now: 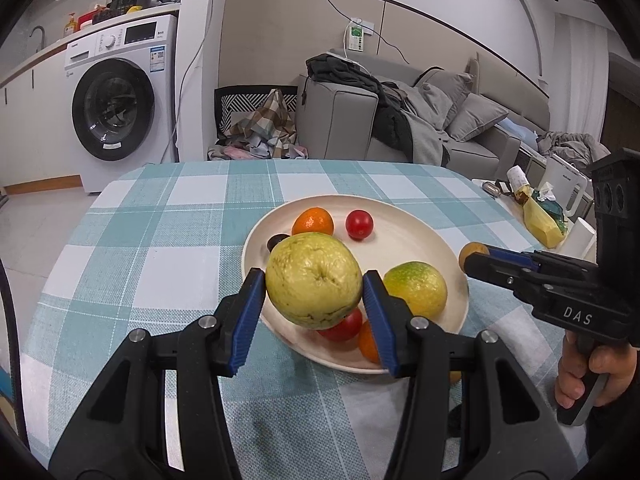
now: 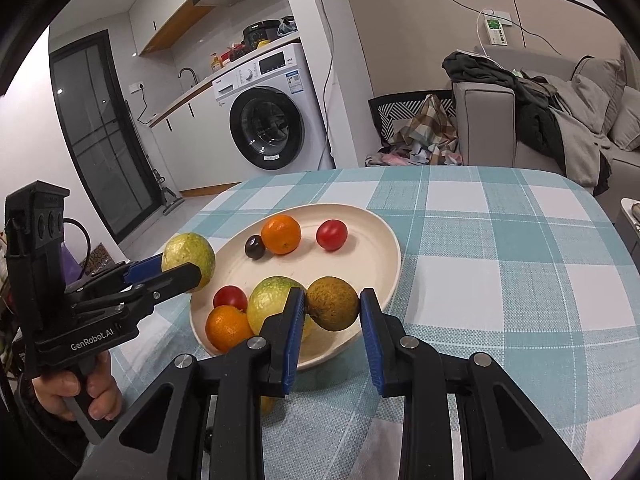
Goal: Organize fruits
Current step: 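Carry the guava and brown fruit over the plate, lower them and open both grippers, then withdraw both open grippers toward the last brown fruit and dark plum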
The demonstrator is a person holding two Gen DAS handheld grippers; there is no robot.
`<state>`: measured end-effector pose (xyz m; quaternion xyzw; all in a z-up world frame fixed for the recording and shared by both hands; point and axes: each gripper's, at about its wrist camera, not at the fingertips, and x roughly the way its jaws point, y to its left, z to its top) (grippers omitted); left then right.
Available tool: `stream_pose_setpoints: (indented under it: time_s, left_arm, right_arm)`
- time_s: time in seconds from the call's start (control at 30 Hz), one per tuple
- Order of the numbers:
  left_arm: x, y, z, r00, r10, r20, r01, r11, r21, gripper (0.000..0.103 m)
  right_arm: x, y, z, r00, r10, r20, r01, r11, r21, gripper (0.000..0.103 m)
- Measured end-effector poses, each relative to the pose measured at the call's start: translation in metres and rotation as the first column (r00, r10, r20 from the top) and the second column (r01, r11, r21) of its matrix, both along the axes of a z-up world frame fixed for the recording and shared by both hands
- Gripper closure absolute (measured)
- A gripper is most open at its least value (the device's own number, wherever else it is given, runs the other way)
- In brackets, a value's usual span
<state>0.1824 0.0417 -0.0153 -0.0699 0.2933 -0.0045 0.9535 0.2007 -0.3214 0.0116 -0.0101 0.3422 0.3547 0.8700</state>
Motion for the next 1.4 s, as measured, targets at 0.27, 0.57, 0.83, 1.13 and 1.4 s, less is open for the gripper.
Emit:
stream_pose_setpoints:
  time_s: [0.27,0.57,0.83,1.13,1.4]
  left_arm:
    - [0.007,0.005,-0.004,1.0,0.006,-0.024,-0.006,1.0,-0.012,0.056]
    - [0.009,0.005,-0.007,1.0,-0.002,-0.029,0.003,1.0,0.007,0.056]
    - [0.008,0.004,-0.008,0.999,0.006,-0.033,-0.006,1.0,0.011,0.056]
    - [0.004,0.002,-0.006,0.999,0.032,-0.025,-0.031,0.999,0.028,0.054]
    - [-0.001,0.0,-0.003,0.999,0.052,-0.014,-0.051,0.998,0.045,0.031]
  right_arm:
    - [0.005,0.006,-0.002,1.0,0.003,-0.014,-0.004,1.0,-0.008,0.074]
    - [0.011,0.008,-0.006,0.999,-0.013,-0.053,0.012,1.0,-0.026,0.074]
    - [0.01,0.006,-0.006,0.999,-0.023,-0.041,0.022,0.999,-0.027,0.063]
    - [0.005,0.006,-0.006,1.0,-0.014,-0.023,0.013,0.999,-0.041,0.055]
    - [0.0,0.005,-0.005,1.0,-0.014,-0.005,0.013,0.998,-0.054,0.049]
